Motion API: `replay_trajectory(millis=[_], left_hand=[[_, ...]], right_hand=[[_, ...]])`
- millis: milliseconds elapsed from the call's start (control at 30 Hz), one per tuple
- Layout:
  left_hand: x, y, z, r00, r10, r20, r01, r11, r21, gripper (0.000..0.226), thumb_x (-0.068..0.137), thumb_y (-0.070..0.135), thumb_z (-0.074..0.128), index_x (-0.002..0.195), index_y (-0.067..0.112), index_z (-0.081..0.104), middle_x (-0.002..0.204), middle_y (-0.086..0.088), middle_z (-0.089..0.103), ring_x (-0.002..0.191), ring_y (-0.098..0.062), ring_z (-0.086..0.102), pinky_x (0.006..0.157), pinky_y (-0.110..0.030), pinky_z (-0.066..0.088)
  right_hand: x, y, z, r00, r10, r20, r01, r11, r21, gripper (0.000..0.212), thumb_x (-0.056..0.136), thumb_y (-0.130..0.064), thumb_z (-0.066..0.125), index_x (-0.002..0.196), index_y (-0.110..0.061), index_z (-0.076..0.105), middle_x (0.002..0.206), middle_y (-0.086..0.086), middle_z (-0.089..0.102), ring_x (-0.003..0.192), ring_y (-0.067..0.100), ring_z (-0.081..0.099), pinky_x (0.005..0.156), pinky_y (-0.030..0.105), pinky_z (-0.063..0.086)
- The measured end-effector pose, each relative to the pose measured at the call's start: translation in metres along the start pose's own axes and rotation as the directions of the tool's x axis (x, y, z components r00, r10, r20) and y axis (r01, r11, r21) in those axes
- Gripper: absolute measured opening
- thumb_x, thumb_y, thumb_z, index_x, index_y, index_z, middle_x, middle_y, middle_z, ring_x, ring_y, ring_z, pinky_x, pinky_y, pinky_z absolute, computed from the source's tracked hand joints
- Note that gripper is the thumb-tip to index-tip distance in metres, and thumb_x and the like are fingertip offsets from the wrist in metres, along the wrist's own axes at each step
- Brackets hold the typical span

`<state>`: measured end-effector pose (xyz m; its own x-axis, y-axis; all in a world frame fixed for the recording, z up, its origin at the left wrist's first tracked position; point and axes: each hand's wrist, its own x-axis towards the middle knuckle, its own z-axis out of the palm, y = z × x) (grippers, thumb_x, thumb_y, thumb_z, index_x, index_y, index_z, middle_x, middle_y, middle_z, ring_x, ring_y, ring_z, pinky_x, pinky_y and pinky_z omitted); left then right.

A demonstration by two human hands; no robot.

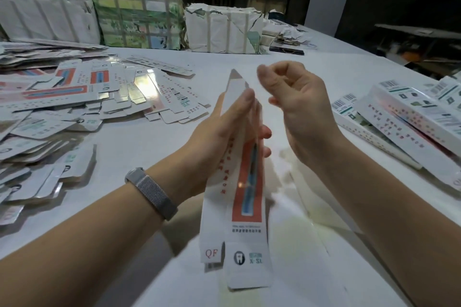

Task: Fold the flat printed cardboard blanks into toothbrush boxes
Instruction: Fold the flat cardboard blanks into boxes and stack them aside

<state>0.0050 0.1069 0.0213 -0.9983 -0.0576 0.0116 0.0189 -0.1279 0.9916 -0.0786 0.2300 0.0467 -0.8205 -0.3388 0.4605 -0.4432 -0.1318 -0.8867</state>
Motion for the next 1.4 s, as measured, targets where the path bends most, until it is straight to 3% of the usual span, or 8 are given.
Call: replay_trajectory(millis=[167, 300, 433, 533, 800, 1067, 1200, 1400], left_hand=[[0.003, 0.007, -0.004, 0.993, 0.046, -0.106, -0.067, 0.976, -0.207, 0.061, 0.088, 0.068, 0.049, 0.114, 0.015, 0.064, 0.083, -0.006, 0.072, 0.074, -0.022, 0.071, 0.063, -0.031, 0.058], [0.003, 0.013, -0.014, 0.956, 0.047, -0.291, -0.153, 0.923, -0.353, 0.063, 0.096, 0.065, 0.036, 0.116, 0.011, 0.062, 0.091, -0.010, 0.068, 0.073, -0.021, 0.072, 0.060, -0.034, 0.058], [0.004, 0.016, -0.019, 0.917, -0.013, -0.399, -0.147, 0.918, -0.369, 0.081, 0.092, 0.075, 0.029, 0.142, 0.014, 0.046, 0.122, -0.012, 0.064, 0.107, -0.029, 0.068, 0.078, -0.048, 0.059], [0.004, 0.016, -0.021, 0.881, -0.044, -0.472, -0.133, 0.933, -0.336, 0.084, 0.089, 0.079, 0.028, 0.136, 0.015, 0.052, 0.119, -0.012, 0.065, 0.109, -0.031, 0.065, 0.079, -0.047, 0.057], [0.003, 0.006, -0.010, 0.945, -0.001, -0.327, -0.126, 0.921, -0.367, 0.061, 0.075, 0.071, 0.054, 0.114, 0.024, 0.055, 0.109, -0.008, 0.073, 0.097, -0.026, 0.074, 0.070, -0.041, 0.062], [0.008, 0.008, -0.009, 0.925, 0.073, -0.372, -0.224, 0.897, -0.381, 0.054, 0.090, 0.054, 0.060, 0.121, 0.010, 0.058, 0.078, -0.007, 0.061, 0.065, -0.019, 0.070, 0.056, -0.032, 0.057], [0.009, 0.009, -0.005, 0.931, 0.065, -0.360, -0.228, 0.873, -0.431, 0.046, 0.088, 0.054, 0.063, 0.107, 0.013, 0.054, 0.070, -0.005, 0.053, 0.057, -0.018, 0.065, 0.057, -0.032, 0.057], [0.007, 0.010, -0.014, 0.966, 0.116, -0.231, -0.203, 0.894, -0.400, 0.062, 0.085, 0.061, 0.059, 0.117, 0.009, 0.051, 0.072, -0.005, 0.056, 0.069, -0.021, 0.065, 0.068, -0.037, 0.058]], right_hand=[[-0.006, 0.009, 0.007, 0.990, 0.076, 0.121, -0.069, 0.996, -0.063, 0.018, 0.096, -0.030, 0.063, 0.112, -0.029, 0.056, 0.107, -0.003, 0.055, 0.086, 0.000, 0.062, 0.064, 0.016, 0.049], [-0.019, 0.008, 0.018, 0.949, -0.118, 0.293, 0.235, 0.883, -0.406, 0.038, 0.085, -0.050, 0.060, 0.120, -0.042, 0.048, 0.111, -0.020, 0.044, 0.102, -0.008, 0.050, 0.077, 0.007, 0.044], [-0.023, 0.004, 0.020, 0.892, 0.130, 0.434, 0.089, 0.889, -0.450, 0.087, 0.070, -0.065, 0.065, 0.147, -0.042, 0.030, 0.120, -0.020, 0.044, 0.097, -0.006, 0.055, 0.067, 0.011, 0.050], [-0.027, 0.005, 0.022, 0.860, 0.218, 0.461, 0.053, 0.861, -0.505, 0.109, 0.063, -0.067, 0.067, 0.154, -0.043, 0.013, 0.125, -0.017, 0.044, 0.095, 0.000, 0.057, 0.070, 0.014, 0.051], [-0.029, 0.005, 0.024, 0.886, 0.168, 0.433, 0.084, 0.859, -0.505, 0.100, 0.068, -0.051, 0.073, 0.151, -0.034, 0.020, 0.104, -0.030, 0.043, 0.089, -0.001, 0.058, 0.065, 0.006, 0.050], [-0.031, -0.001, 0.023, 0.905, 0.036, 0.424, 0.264, 0.733, -0.627, 0.097, 0.066, -0.062, 0.072, 0.142, -0.043, 0.015, 0.105, -0.025, 0.043, 0.086, 0.006, 0.057, 0.080, 0.030, 0.053], [-0.031, -0.003, 0.022, 0.915, -0.056, 0.400, 0.322, 0.698, -0.639, 0.090, 0.061, -0.056, 0.066, 0.138, -0.038, 0.023, 0.096, -0.023, 0.049, 0.065, -0.001, 0.054, 0.065, 0.026, 0.043], [-0.028, 0.004, 0.017, 0.902, -0.042, 0.429, 0.278, 0.817, -0.505, 0.083, 0.072, -0.056, 0.074, 0.140, -0.041, 0.030, 0.091, -0.027, 0.051, 0.072, -0.011, 0.057, 0.063, 0.010, 0.042]])
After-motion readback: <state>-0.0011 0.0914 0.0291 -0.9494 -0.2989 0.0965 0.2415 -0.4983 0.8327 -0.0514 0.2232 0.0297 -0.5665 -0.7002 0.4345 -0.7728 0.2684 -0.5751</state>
